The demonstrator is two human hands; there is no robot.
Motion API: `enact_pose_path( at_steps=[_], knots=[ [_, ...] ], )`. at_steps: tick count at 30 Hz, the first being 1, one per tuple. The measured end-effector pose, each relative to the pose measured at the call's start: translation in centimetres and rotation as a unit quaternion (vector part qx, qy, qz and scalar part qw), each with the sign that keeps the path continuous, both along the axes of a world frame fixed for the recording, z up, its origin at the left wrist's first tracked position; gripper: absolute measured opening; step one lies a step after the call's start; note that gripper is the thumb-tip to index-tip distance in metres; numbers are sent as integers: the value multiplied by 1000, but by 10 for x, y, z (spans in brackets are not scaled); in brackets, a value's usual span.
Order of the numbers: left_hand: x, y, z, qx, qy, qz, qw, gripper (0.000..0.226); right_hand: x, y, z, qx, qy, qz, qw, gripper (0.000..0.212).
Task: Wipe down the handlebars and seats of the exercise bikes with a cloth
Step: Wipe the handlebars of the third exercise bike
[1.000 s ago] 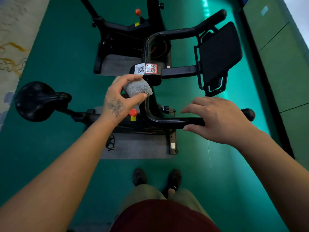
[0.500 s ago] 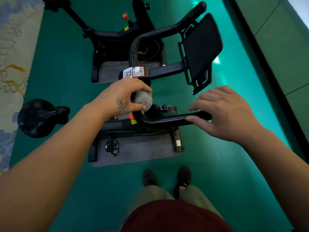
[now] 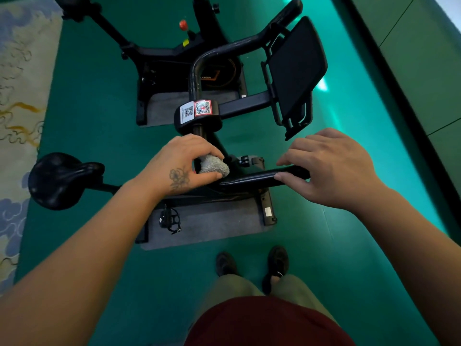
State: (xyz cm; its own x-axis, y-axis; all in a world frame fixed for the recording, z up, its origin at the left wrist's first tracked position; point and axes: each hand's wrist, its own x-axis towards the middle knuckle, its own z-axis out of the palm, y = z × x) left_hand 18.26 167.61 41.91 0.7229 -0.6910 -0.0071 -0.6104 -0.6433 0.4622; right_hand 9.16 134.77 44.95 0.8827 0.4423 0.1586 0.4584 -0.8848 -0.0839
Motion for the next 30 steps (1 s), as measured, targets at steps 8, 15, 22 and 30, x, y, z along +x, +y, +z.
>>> enact_pose_path(
  at_steps=[8,15,22,30],
  knots=[
    [8,0,8,26,-3,9,1000,48,0,0,-1,-5,-3,7,1000,36],
    [-33,-12,1,3,7,55,998,46,0,3,-1,-4,6,7,1000,36],
    [-22,-1,7,-8,3,64,998,39,0,2,2,-10,14,10,1000,36],
    [-35,-13,4,29,-25,52,998,40,-1,2,1,-21,23,6,999,37]
  ],
)
